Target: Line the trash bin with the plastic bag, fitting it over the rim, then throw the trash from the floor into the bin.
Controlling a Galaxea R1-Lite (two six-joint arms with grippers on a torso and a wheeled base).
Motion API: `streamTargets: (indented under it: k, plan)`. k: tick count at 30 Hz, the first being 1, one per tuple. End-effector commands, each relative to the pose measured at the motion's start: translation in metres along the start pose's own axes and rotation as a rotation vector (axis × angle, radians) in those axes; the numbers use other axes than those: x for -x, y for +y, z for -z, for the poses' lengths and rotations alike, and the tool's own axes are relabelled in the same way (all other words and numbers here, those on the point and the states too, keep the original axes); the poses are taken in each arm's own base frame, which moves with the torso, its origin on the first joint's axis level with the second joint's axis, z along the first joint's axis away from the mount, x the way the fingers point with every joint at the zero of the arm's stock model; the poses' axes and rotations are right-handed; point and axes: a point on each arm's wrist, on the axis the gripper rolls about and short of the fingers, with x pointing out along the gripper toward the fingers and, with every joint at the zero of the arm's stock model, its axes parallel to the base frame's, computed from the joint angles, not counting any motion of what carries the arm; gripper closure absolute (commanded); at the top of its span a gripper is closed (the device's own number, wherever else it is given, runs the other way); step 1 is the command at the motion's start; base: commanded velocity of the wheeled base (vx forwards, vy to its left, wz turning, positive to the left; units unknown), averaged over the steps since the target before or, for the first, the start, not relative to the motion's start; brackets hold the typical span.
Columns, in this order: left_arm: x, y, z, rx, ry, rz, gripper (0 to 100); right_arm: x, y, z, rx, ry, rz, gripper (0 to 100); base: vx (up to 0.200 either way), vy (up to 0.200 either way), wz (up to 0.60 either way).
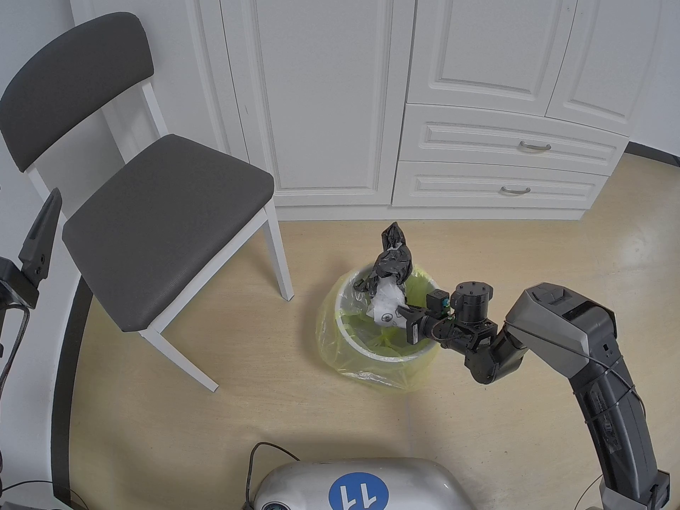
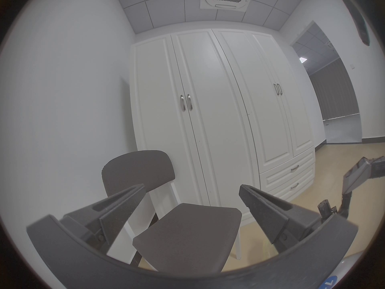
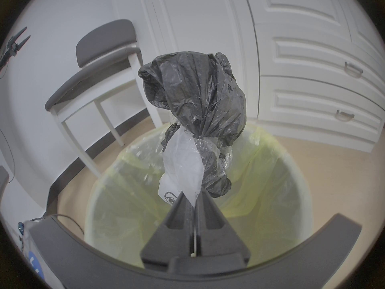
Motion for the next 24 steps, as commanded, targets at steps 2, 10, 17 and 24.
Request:
streamTargets:
  k: [2, 10, 17, 24]
  plan:
    - [0.0, 0.0, 0.0, -0.001, 0.0, 0.0, 0, -0.013, 0.002, 0.014, -0.027, -0.056, 0.001, 100, 0.0, 0.0, 0.0]
    - [0.0, 0.0, 0.0, 0.0, -0.001, -0.001, 0, -0.011, 0.003, 0.008, -0.082, -0.083, -0.009, 100, 0.0, 0.0, 0.0]
    - [0.0, 0.0, 0.0, 0.0, -0.001, -0.001, 0, -0.001, 0.007, -0.003, -0.086, -0.068, -0.017, 100, 0.0, 0.0, 0.0]
    - [0.0, 0.0, 0.0, 0.0, -0.002, -0.001, 0, 0.016, 0.009, -0.031, -0.077, -0.091, -0.017, 100, 0.0, 0.0, 0.0]
